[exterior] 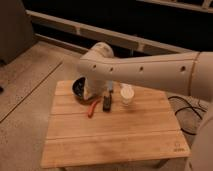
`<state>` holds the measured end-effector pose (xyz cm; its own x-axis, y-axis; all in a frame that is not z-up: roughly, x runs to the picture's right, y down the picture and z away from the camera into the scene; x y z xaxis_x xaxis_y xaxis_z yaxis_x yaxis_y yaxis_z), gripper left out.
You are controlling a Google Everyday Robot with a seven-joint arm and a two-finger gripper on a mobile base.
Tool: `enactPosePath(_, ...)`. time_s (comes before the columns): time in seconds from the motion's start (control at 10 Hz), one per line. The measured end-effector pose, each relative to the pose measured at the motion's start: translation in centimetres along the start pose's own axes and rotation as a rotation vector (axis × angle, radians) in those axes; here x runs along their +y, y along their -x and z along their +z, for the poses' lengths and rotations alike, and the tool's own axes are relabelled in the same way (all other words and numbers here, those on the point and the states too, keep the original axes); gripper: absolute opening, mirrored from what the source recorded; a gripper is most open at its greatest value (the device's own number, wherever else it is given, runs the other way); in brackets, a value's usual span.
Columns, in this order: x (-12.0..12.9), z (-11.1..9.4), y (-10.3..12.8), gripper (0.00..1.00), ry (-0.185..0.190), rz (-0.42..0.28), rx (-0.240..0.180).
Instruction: Move the arm in a circular motion
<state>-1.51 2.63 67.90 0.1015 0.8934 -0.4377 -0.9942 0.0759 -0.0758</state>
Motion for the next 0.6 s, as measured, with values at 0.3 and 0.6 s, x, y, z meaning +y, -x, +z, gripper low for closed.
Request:
enactPosePath(0.3, -4.4, -0.2, 1.4, 0.65, -0.057, 0.083, 0.031)
enactPosePath(0.6, -6.3, 0.6, 5.4, 0.65, -0.104, 0.090, 0.070)
